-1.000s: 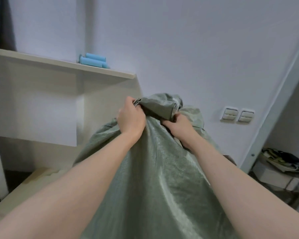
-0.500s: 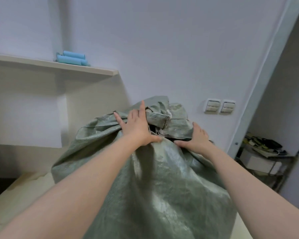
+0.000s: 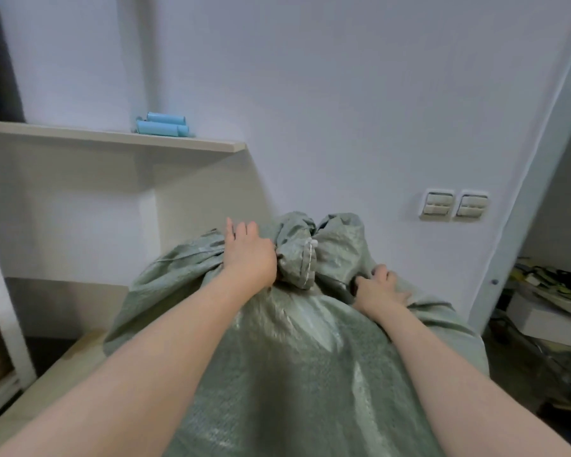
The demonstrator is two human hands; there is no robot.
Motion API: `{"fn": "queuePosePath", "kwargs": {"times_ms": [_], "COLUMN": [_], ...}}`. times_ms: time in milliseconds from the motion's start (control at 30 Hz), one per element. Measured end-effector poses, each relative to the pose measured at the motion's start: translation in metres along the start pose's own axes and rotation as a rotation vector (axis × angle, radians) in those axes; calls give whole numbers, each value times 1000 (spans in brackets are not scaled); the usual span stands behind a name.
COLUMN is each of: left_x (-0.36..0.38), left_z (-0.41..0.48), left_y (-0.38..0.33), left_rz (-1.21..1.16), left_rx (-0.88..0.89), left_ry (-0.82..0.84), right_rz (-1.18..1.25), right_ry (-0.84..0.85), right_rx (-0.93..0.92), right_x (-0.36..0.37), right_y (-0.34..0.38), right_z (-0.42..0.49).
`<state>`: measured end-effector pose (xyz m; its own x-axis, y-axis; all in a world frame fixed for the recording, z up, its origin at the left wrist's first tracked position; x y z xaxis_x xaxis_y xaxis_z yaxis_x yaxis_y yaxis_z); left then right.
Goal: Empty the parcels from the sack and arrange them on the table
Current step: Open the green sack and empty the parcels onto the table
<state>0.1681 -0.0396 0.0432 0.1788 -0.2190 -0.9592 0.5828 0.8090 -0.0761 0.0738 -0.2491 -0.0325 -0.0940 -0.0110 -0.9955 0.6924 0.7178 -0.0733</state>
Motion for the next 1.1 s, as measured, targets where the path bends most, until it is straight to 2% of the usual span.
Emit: {"fn": "queuePosePath", "kwargs": {"times_ms": [133,200,267,367,467,600,700,867,1033,1100], "left_x": [12,13,7,2,0,-5,-11,-40,-86,-90], "left_z": [13,10,2,-8,-12,-15,-14,5,19,20], "left_y": [15,13,6,-5,-7,1,6,5,-14,-21], "left_rz": [-66,-114,-122,-133,-199,-384,-578,-852,-1061,-1057], "left_rx": [58,31,-14,-53,-97,-207,-213,-97,126,187], "left_ry": [202,186,89,-82,-198,-441,-575,-704,-926,-1008], "right_rz": [232,458,682,1058,1281,1394,1518,1647,1830,1880], "right_ry": [-86,-200,-283,-310,-292,-393,-416,-454,-550,-525], "right_rx": [-166,-124,-17,114,143,59,-44,-287,-506,-574], "right_x": [2,-5,-14,-17,-20,-49,-70,-109,-149,-152], "right_y": [6,2,-5,-12,-11,-1,7,19,16,18], "right_z": [7,0,-5,-7,-10,-20,-23,-25,-19,-18]}}
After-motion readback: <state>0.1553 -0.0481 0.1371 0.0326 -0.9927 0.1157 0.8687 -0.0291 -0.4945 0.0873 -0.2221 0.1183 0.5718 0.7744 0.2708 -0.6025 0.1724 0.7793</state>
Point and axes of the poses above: each hand's wrist, its own z-axis towards the middle knuckle, its own x-axis out of the palm, y = z × x, the point moved 4 cm from there along z, towards the middle knuckle, and after that the axes turned 11 degrees about -z, right-handed, at the moved point
